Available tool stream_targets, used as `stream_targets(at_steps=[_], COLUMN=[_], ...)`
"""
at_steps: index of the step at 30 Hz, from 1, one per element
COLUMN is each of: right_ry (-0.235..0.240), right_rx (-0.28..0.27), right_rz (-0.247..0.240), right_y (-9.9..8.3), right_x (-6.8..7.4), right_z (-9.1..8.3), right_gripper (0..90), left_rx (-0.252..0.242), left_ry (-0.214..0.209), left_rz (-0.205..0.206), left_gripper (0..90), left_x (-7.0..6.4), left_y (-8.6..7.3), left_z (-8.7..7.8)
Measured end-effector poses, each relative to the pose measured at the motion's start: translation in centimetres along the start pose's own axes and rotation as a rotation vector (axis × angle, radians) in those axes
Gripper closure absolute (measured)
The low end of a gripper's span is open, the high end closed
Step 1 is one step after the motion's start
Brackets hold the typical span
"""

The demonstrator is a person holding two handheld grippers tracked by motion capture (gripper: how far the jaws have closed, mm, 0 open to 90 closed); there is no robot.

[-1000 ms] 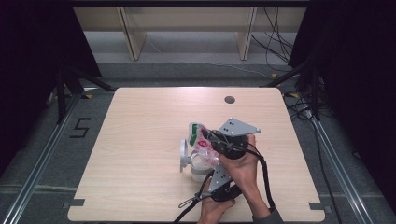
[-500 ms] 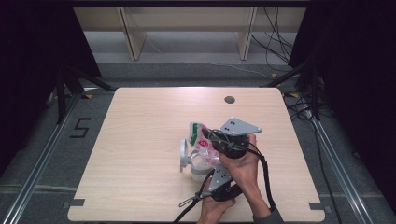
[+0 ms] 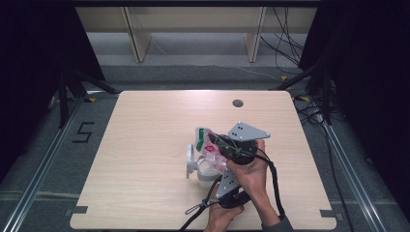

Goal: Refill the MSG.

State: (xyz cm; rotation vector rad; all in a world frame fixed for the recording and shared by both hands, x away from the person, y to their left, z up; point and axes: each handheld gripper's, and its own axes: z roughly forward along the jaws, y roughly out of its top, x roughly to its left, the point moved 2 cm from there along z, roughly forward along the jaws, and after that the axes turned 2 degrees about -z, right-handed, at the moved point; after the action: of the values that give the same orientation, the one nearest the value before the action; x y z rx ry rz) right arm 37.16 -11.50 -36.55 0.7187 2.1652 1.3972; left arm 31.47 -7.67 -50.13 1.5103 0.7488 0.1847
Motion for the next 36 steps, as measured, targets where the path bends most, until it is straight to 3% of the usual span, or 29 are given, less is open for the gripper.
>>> stream_targets(at_steps=[2,4,6,12,14,25,27,29,31,32,36], right_ry=[0.007,-0.006,0.003,0.005,0.016,0.0,0.0,0.006,0.02,0.002,0.005], right_rx=[-0.001,-0.009,0.001,-0.007,-0.002,-0.015,-0.002,-0.008,0.01,-0.005,-0.005], right_rz=[0.021,-0.008,0.013,0.0,0.025,-0.024,0.009,-0.012,0.029,0.006,-0.003], right_y=[-0.04,0.02,0.0,0.04,0.02,0.07,0.02,0.05,-0.04,-0.01,-0.02], right_x=[0.09,-0.03,0.11,0.13,0.24,0.11,0.37,0.3,0.56,0.43,0.48], right_z=[0.04,0.02,-0.01,0.0,0.03,0.13,0.08,0.15,0.12,0.23,0.26], right_gripper=[90.0,90.0,90.0,90.0,90.0,90.0,90.0,90.0,90.0,90.0,90.0], left_rx=[-0.002,-0.004,-0.001,-0.002,-0.002,-0.003,-0.004,-0.003,-0.002,-0.004,0.001], left_ry=[0.0,-0.003,-0.001,-0.002,-0.001,-0.002,-0.002,-0.004,-0.005,-0.005,-0.001], left_rz=[-0.001,-0.004,-0.001,-0.002,-0.002,-0.01,-0.011,-0.011,-0.013,-0.014,-0.011], left_gripper=[77.3,77.3,77.3,77.3,77.3,77.4,77.4,77.4,77.4,77.4,77.4], left_x=[0.02,0.0,0.0,0.01,0.03,0.05,0.1,0.1,0.14,0.14,0.11], left_y=[0.01,0.03,0.01,0.05,0.07,0.1,0.11,0.09,0.09,0.1,0.11], left_z=[0.0,0.03,-0.03,-0.05,-0.04,-0.06,-0.03,-0.04,-0.1,-0.08,-0.1])
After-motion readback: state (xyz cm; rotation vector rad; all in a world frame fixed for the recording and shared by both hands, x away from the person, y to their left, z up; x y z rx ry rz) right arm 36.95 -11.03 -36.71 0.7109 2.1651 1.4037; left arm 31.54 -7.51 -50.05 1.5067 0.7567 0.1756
